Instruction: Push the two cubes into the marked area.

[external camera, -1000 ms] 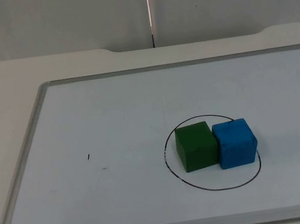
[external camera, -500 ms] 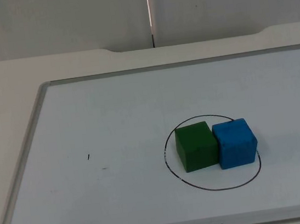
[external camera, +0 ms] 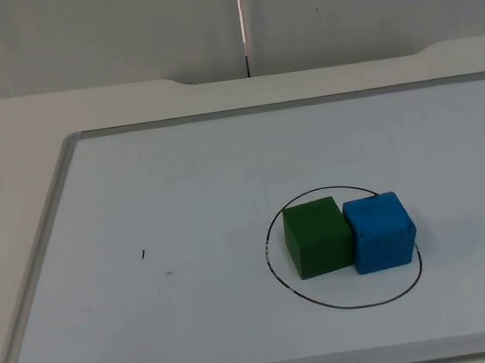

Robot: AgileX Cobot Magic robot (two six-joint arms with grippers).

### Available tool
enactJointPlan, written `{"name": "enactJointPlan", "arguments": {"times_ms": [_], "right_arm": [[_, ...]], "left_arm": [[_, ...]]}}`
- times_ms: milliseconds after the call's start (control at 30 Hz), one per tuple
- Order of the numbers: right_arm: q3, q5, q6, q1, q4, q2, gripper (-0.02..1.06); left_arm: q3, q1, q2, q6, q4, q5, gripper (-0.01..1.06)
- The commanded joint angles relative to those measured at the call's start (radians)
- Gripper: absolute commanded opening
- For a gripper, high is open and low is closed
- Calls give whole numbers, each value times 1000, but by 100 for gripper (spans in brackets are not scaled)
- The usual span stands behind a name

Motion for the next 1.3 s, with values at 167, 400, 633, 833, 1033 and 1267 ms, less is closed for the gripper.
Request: {"name": "enactJointPlan", "arguments": {"times_ms": [167, 400, 633, 833, 1033, 1267], "right_arm": [[6, -4, 1, -3, 5, -3, 105], [6, -4, 1, -3, 5, -3, 105], [6, -4, 1, -3, 3, -3, 105], [6, -4, 1, -3, 3, -3, 105], [6, -4, 1, -3, 3, -3, 105], [6, -4, 1, -3, 3, -3, 105]], "left_arm": [[5, 3, -4, -7, 5, -11, 105], [5, 69, -4, -7, 8, -11, 105], [5, 181, -4, -7, 8, -11, 105], [5, 263, -4, -7, 8, -11, 105], [5, 351, -4, -7, 8, -11, 105], [5, 441, -4, -7, 8, -11, 105]]}}
